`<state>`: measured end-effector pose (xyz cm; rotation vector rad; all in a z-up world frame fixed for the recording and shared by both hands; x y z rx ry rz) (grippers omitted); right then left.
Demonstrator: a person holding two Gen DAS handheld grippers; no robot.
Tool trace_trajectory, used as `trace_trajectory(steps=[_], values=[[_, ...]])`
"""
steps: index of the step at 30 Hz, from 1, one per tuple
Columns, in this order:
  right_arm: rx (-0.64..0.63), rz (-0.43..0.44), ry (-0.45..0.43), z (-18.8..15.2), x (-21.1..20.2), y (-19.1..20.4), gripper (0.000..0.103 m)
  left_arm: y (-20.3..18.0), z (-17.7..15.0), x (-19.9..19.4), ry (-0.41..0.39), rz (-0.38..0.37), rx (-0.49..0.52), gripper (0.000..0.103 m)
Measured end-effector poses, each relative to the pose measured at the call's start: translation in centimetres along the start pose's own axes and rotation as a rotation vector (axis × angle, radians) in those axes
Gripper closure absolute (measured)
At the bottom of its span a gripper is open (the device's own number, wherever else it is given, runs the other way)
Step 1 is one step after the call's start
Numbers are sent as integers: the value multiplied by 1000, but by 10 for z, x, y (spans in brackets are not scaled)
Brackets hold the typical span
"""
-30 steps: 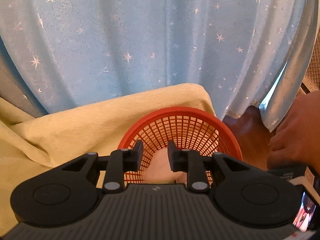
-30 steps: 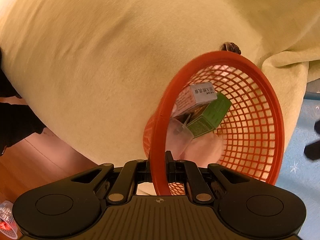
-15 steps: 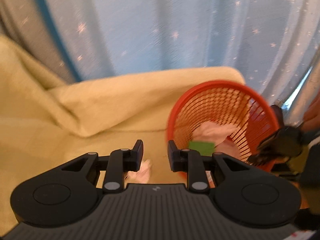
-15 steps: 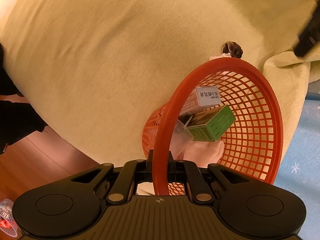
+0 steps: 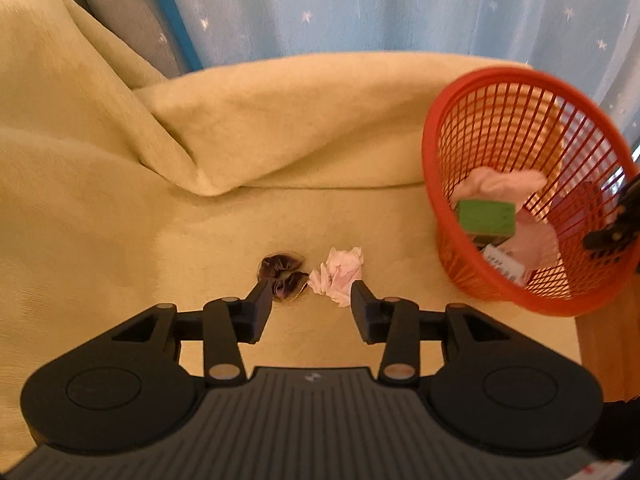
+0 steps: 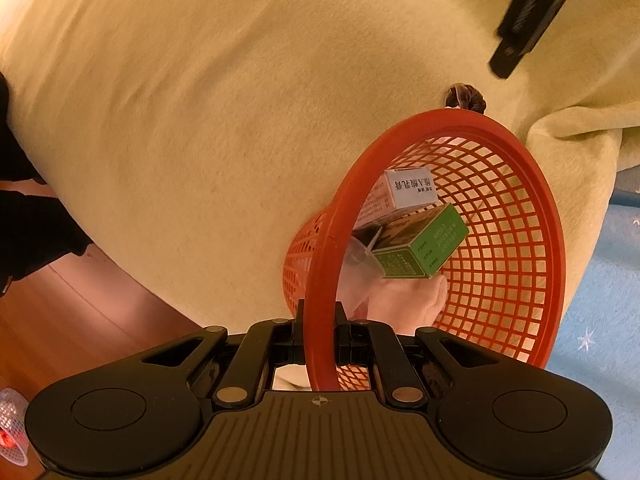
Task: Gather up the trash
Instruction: 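Lower the left gripper onto the crumpled pink tissue and close it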
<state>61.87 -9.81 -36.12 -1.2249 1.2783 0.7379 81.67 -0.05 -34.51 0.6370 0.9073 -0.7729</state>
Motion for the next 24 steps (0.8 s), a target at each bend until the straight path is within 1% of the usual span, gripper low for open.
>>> trace_trajectory(steps=[5, 12, 13, 18, 24], values=[[-7, 0, 3, -1, 0, -1, 98, -9, -5, 29, 7, -27, 56, 64], [-10, 5, 3, -4, -1, 0, 98, -25, -10, 67, 33, -83, 127, 64], [-10, 5, 3, -4, -1, 0, 98, -28, -10, 72, 31, -100, 131, 64], [-5, 13, 3, -6, -1, -1, 98, -34, -10, 93, 29, -111, 174, 64], [3, 17, 0, -5, -1, -3, 98, -38, -8, 114, 45, -118, 196, 64]])
Point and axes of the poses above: each gripper's, at about its wrist camera, not at the fingertips, and x roughly the way its jaws point, y to its left, z to its top, the point moved 6 cm from there along x, roughly the way its jaws point, and after that the axes turned 3 degrees about z, right-handed, at the moved point
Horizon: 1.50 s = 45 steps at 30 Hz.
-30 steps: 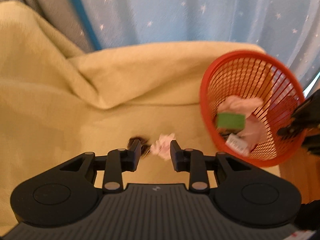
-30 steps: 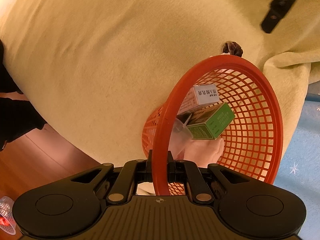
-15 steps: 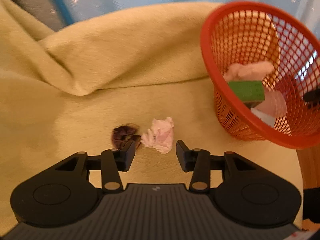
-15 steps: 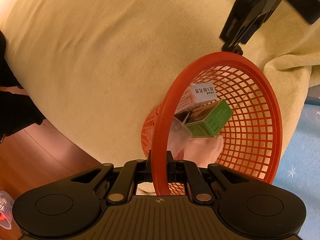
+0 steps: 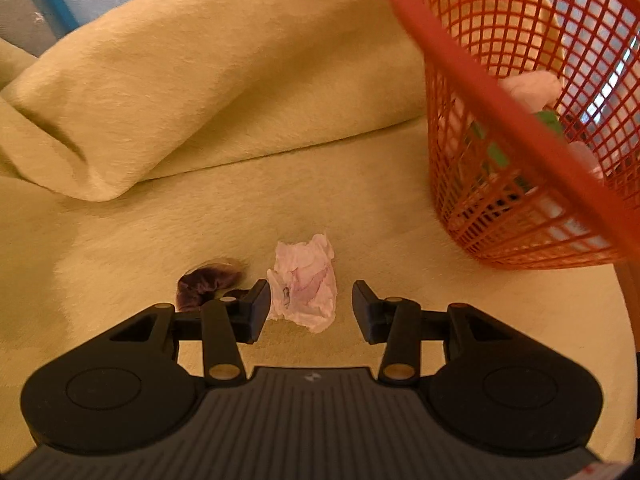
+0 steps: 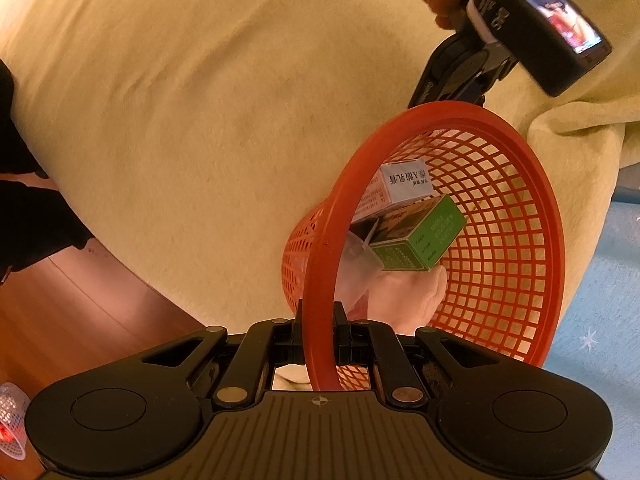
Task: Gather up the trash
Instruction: 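Lower the left gripper onto the crumpled pink tissue and close it, then carry the crumpled tissue into the wastebasket and open the left gripper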
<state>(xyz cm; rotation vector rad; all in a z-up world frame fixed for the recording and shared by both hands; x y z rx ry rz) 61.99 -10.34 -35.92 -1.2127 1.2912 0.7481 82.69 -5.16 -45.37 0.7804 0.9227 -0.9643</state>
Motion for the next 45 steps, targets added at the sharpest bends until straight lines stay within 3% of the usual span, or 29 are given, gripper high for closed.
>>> trace_trajectory(steps=[10, 14, 19, 34, 45], values=[[1, -2, -11, -1, -1, 0, 98, -9, -4, 21, 43, 27, 62, 65], [3, -2, -13, -1, -1, 0, 98, -5, -6, 22, 50, 31, 51, 82], [4, -3, -11, -1, -1, 0, 98, 1, -7, 19, 58, 26, 27, 85], [4, -18, -1, 0, 0, 1, 98, 8, -1, -74, -28, 40, -89, 86], [14, -19, 10, 1, 2, -2, 98, 1, 9, -124, -87, 48, -108, 86]])
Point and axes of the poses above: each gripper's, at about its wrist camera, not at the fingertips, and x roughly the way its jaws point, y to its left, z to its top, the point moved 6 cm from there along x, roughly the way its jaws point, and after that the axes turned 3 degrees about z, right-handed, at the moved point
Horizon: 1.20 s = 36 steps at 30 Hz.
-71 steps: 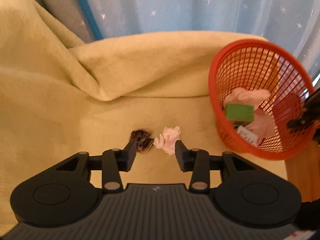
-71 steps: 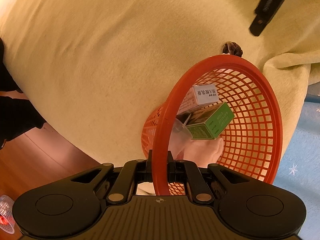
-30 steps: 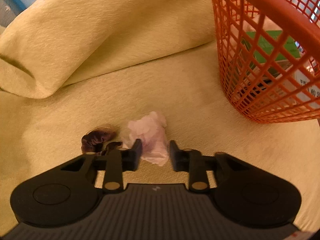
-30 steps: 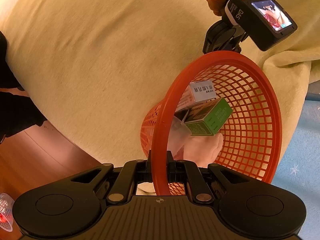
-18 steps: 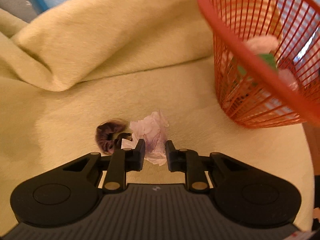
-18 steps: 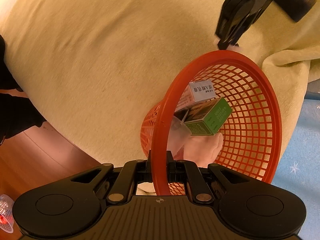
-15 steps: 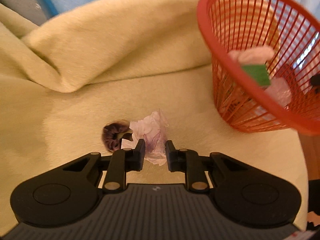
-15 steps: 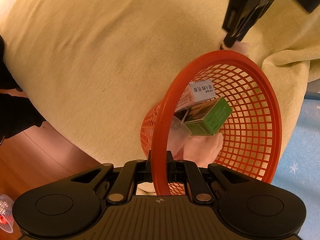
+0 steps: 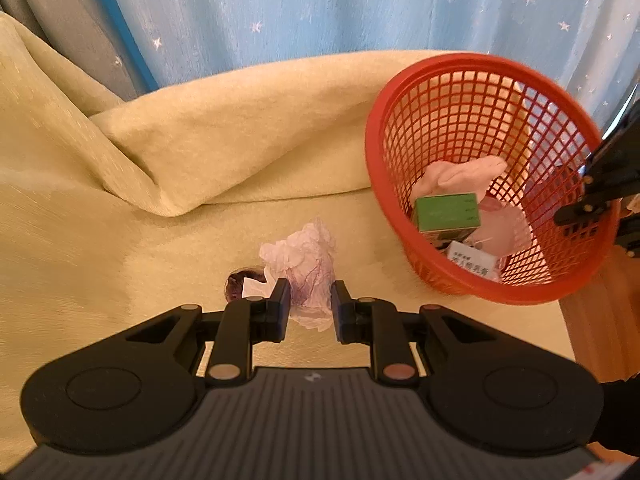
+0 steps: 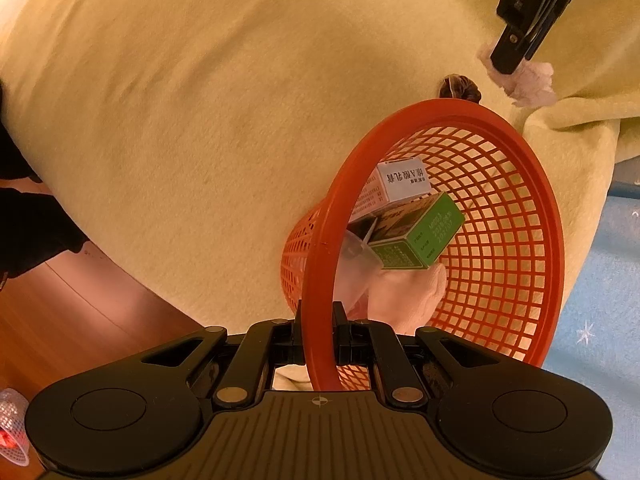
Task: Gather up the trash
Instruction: 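Carry the crumpled tissue into the wastebasket and open the left gripper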
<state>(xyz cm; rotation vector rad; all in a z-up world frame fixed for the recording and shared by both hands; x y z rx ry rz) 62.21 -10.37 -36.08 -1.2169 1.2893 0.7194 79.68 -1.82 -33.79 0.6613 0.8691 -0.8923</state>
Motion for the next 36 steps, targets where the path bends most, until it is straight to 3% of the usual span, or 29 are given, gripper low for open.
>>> trace_trajectory(steps=[21, 36], values=[[-8, -7, 5, 1, -2, 3, 97, -3, 5, -33, -33, 2, -4, 86], [-10, -6, 5, 2, -3, 2, 97, -11, 31, -53, -89, -22, 8, 85]])
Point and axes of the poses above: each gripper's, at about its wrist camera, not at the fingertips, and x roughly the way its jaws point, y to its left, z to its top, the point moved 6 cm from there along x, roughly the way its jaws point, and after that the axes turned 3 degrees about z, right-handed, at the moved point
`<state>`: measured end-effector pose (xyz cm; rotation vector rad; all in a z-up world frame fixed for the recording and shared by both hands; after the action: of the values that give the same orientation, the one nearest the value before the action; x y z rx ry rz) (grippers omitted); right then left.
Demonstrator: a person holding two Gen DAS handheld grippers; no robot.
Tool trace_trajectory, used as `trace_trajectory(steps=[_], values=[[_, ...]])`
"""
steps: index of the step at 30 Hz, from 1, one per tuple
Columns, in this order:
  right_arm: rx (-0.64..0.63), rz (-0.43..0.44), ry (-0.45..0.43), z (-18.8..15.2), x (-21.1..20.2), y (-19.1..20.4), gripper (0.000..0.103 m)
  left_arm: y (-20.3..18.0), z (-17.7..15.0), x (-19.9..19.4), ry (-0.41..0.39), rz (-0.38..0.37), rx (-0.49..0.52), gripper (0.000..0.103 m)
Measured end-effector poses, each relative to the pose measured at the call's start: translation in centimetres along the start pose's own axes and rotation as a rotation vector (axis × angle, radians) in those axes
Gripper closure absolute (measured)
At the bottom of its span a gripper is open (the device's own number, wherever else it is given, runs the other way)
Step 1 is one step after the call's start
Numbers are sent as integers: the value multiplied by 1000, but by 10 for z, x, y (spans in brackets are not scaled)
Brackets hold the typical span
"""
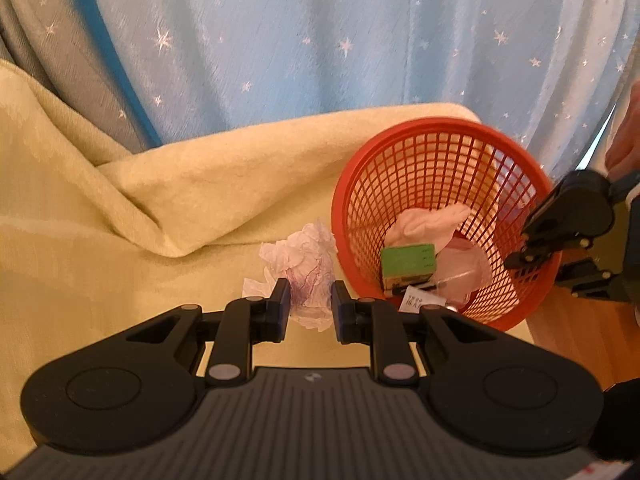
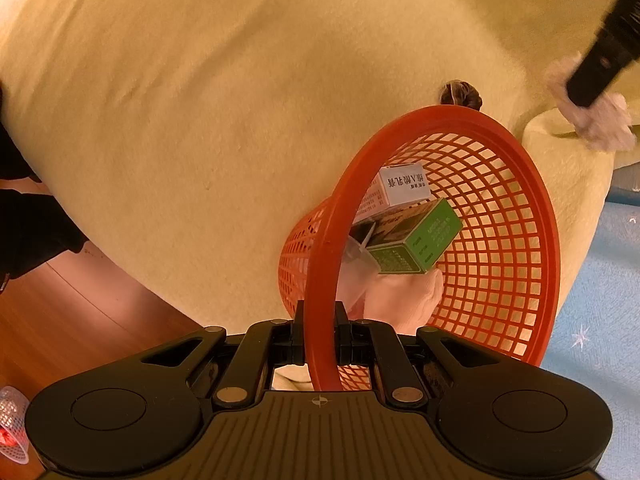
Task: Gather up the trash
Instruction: 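Carry the crumpled tissue into the wastebasket and open the left gripper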
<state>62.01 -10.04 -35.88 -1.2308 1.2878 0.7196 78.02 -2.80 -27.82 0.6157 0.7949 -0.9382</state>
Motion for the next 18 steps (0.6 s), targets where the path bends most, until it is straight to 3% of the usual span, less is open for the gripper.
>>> trace_trajectory(steps=[18], values=[[-7, -11, 2, 0, -2, 6, 97, -30, 30, -7, -53, -102, 17, 85]])
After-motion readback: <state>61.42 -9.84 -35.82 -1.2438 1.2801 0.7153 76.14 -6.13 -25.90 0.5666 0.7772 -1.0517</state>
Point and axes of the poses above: each gripper's, at about its wrist camera, not at the fingertips, and x roughly the way its jaws point, y to its left, z to its top, the point moved 6 cm from there along x, roughly the way its jaws point, and after that the axes turned 3 degrees about z, right-handed, at the moved point
